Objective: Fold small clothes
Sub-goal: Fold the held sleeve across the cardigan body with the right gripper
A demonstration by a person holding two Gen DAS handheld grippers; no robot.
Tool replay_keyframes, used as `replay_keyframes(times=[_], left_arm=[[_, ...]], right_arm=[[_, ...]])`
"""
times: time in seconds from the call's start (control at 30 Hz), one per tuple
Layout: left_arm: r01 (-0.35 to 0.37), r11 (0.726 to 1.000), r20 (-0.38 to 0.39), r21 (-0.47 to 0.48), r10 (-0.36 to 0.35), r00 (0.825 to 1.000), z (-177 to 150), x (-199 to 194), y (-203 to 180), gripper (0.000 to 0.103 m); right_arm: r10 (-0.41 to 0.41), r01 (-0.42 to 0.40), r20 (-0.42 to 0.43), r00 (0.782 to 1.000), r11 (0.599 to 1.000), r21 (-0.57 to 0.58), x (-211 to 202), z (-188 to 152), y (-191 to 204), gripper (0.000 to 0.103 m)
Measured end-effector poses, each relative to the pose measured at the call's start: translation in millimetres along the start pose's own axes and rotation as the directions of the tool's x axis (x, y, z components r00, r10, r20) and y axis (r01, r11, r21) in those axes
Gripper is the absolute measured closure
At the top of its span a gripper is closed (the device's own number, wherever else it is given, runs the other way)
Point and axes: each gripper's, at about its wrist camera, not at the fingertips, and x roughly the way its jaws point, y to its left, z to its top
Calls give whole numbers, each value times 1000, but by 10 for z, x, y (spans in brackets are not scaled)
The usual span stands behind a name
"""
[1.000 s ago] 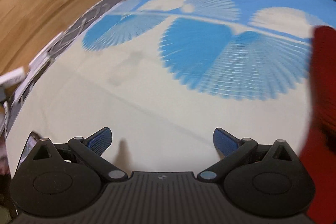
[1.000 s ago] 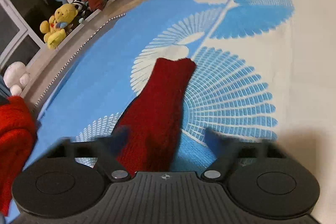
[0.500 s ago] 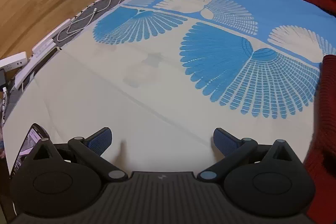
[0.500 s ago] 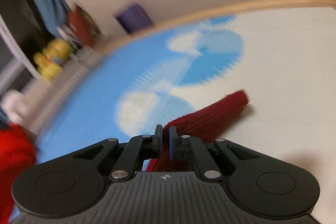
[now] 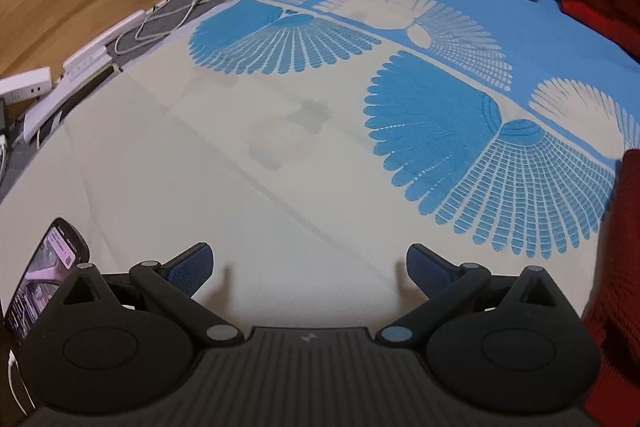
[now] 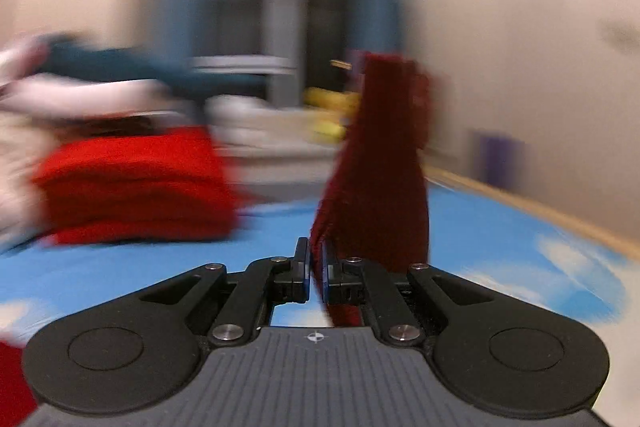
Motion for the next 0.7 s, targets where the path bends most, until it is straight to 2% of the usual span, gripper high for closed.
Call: replay_keyframes(times=[0.07,0.1,0.17,0.2,0.23,0.3,0.37,0.4,0.43,0.5,0.63,0.7], left_arm=[[7,1000,-16,-7,-7,1000,-4,23,12,0],[13,1000,-21,-7,-13,1000,-10,32,17,0],[28,1000,-32,-6,-28,999,-33,33,23,0],[39,999,-36,-4,-39,999,-47,26,28,0],[50,999,-39,-1,-50,998,-56,17,34,0],[73,997,-38,18,-73,997,-62,-7,47,0],[79,996,-24,37,-78,997,-55,-33,70,0],[76,996,-17,40,-75,997,-44,-36,90,0],[71,997,-14,35,-70,997,-27,-29,119,0],[62,998,-29,-6,-62,998,10,22,210,0],[53,995,-75,-80,-59,995,63,159,367,0],[31,995,-88,-94,-40,995,66,211,402,0]], right_arm=[[162,-161,-2,987,982,-99,-183,-104,715,103],[250,-253,-39,967,955,-154,-245,-259,1158,103],[341,-371,-168,925,907,-202,-296,-590,1768,103],[380,-431,-242,893,877,-214,-329,-778,2018,103],[389,-454,-278,878,860,-232,-375,-883,2144,103],[381,-459,-292,877,845,-274,-425,-973,2182,102],[318,-408,-311,896,866,-288,-340,-947,2045,92],[275,-367,-320,907,888,-276,-228,-909,1924,83],[247,-341,-335,909,904,-259,-106,-892,1798,69],[209,-308,-372,904,923,-230,77,-915,1652,48],[138,-270,-369,919,902,-336,301,-1083,1761,48],[129,-270,-383,914,901,-340,452,-1144,1897,48]])
